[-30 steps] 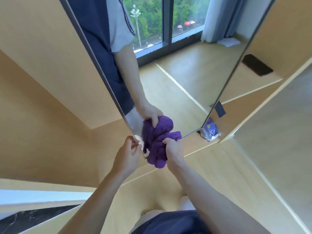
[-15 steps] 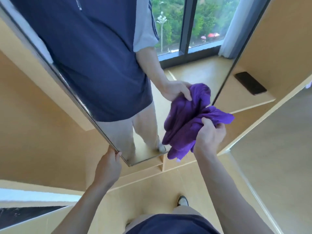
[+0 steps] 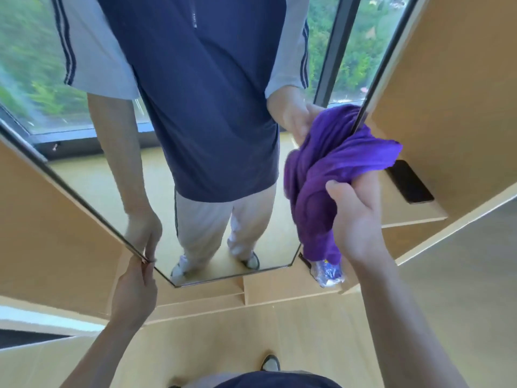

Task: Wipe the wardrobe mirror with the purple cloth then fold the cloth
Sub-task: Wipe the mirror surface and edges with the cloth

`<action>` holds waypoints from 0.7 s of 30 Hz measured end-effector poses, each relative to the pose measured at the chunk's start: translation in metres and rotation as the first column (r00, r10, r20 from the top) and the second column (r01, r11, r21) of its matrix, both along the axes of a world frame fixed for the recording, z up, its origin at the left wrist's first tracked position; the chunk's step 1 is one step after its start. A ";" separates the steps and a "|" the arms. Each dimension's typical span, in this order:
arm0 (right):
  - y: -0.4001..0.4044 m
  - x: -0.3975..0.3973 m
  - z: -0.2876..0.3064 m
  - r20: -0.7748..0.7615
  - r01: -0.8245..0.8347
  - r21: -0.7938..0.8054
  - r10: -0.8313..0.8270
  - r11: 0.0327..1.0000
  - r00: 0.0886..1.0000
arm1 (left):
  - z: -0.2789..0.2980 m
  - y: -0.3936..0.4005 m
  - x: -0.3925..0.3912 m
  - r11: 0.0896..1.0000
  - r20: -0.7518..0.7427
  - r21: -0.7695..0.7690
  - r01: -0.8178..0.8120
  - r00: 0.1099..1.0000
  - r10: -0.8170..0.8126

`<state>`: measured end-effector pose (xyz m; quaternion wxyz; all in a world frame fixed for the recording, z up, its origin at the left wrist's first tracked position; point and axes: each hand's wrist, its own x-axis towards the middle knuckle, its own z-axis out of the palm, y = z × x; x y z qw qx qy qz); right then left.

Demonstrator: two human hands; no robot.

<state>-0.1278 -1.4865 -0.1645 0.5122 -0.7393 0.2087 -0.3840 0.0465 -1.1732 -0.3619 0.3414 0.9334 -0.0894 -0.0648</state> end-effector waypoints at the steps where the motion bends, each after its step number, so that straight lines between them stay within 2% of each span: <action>1: -0.005 -0.001 -0.001 -0.032 -0.016 -0.007 0.016 1.000 0.999 | 0.001 -0.001 -0.002 1.000 -0.002 -0.004 -0.009 1.000 0.009; 4: -0.025 -0.006 0.002 -0.203 0.033 -0.187 -0.071 0.982 0.977 | 0.006 -0.004 -0.007 0.999 -0.013 0.007 -0.034 0.999 0.034; 6: -0.039 -0.009 0.000 -0.214 0.044 -0.280 -0.107 0.959 0.971 | 0.009 -0.005 -0.007 0.999 -0.014 0.030 -0.041 0.999 0.042; 8: -0.046 -0.007 -0.003 -0.211 0.047 -0.309 -0.117 0.950 0.971 | 0.013 -0.007 -0.006 0.998 -0.011 0.053 -0.038 0.999 0.038; 13: -0.044 -0.001 -0.022 -0.189 0.074 -0.189 -0.110 0.979 0.976 | 0.021 -0.011 -0.003 0.991 -0.016 0.133 -0.011 1.000 0.013; 16: -0.037 -0.002 -0.047 -0.229 0.064 -0.110 -0.088 0.992 0.969 | 0.019 -0.014 0.003 0.985 -0.023 0.169 -0.022 0.999 0.026; 21: -0.021 -0.006 -0.104 -0.336 0.094 -0.069 -0.112 0.993 0.935 | 0.021 -0.018 0.005 0.982 -0.020 0.190 -0.012 1.000 0.016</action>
